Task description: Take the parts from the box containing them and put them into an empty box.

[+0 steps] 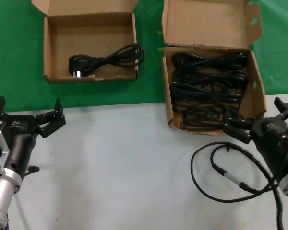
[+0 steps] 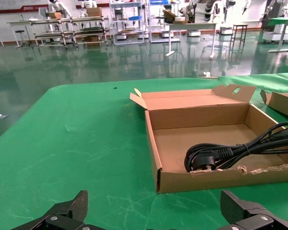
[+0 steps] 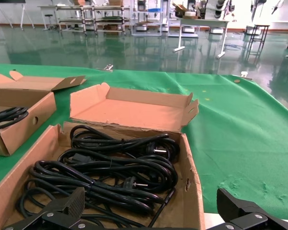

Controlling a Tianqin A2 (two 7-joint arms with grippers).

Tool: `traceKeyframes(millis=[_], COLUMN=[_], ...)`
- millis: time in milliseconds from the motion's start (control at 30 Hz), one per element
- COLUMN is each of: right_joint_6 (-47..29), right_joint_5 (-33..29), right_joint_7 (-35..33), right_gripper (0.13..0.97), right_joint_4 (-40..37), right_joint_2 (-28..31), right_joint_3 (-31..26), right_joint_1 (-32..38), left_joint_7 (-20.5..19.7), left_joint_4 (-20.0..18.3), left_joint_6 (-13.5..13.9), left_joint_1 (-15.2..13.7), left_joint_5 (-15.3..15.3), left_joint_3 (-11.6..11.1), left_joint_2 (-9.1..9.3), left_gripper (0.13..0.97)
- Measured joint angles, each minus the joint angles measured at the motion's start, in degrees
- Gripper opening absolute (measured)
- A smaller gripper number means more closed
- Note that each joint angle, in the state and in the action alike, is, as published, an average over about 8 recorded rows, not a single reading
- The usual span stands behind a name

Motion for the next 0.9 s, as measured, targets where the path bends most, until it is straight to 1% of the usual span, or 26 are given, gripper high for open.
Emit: traceKeyframes(millis=[900], right_joint_6=[0.00], right_joint_5=[0.00], right_joint_7=[0.00], right_gripper=[0.966], right_joint_4=[0.00], right_joint_2=[0.00], right_joint_3=[0.00], right_joint_1=[0.00], left_joint_7=[0.00], left_joint_4=[0.00], left_joint_6=[0.00], left_joint_1=[0.00], left_joint_5=[0.00], left_joint_3=[0.00], left_joint_2=[0.00], left_gripper=[0.966])
